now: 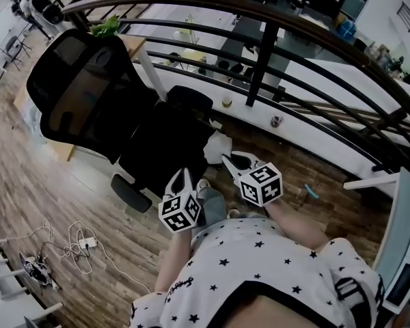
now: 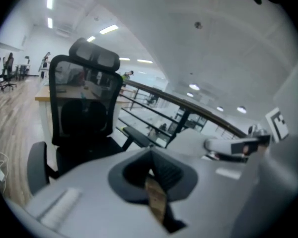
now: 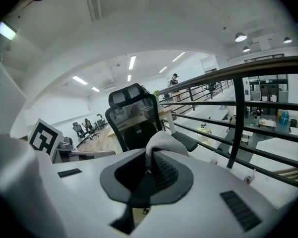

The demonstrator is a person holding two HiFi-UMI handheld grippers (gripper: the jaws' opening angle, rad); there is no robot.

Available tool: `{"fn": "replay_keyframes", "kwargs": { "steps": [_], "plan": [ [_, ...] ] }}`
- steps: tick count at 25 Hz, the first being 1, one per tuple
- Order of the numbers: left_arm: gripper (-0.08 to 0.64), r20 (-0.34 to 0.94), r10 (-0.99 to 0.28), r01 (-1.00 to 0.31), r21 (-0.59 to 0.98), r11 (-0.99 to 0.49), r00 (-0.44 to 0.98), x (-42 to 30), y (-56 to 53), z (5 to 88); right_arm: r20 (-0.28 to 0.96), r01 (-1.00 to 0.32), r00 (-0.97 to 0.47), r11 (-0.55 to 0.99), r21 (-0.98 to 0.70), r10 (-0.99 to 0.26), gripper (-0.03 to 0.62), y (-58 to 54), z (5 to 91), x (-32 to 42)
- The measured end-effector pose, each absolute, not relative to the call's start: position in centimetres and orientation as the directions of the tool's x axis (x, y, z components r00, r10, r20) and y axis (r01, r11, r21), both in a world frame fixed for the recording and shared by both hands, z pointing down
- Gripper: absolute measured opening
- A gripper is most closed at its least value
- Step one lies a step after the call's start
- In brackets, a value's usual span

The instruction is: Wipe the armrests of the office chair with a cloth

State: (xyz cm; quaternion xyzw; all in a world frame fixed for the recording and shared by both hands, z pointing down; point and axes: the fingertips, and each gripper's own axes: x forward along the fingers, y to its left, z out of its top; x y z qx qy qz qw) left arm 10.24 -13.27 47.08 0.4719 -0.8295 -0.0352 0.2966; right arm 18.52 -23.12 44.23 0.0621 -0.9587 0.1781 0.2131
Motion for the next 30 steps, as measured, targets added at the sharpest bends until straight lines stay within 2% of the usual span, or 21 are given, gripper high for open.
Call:
{"fn": "replay_keyframes", "kwargs": {
  "steps": [16, 30],
  "plan": [
    [0.005, 0.447, -0.819, -0.783, 0.334, 0.525, -0.359, 17.1, -11.3, 46.9, 0.395, -0.177, -0.918, 0.924, -0.338, -0.031, 0.028, -20.1, 44.1, 25.0],
    [0.005, 0.433, -0.826, -0.781, 0.344, 0.522, -0.361, 16.3, -10.2, 46.8, 0.361, -0.149, -0.932, 0.943, -0.298, -0.033, 0.026, -18.7, 43.1, 24.0]
  ]
}}
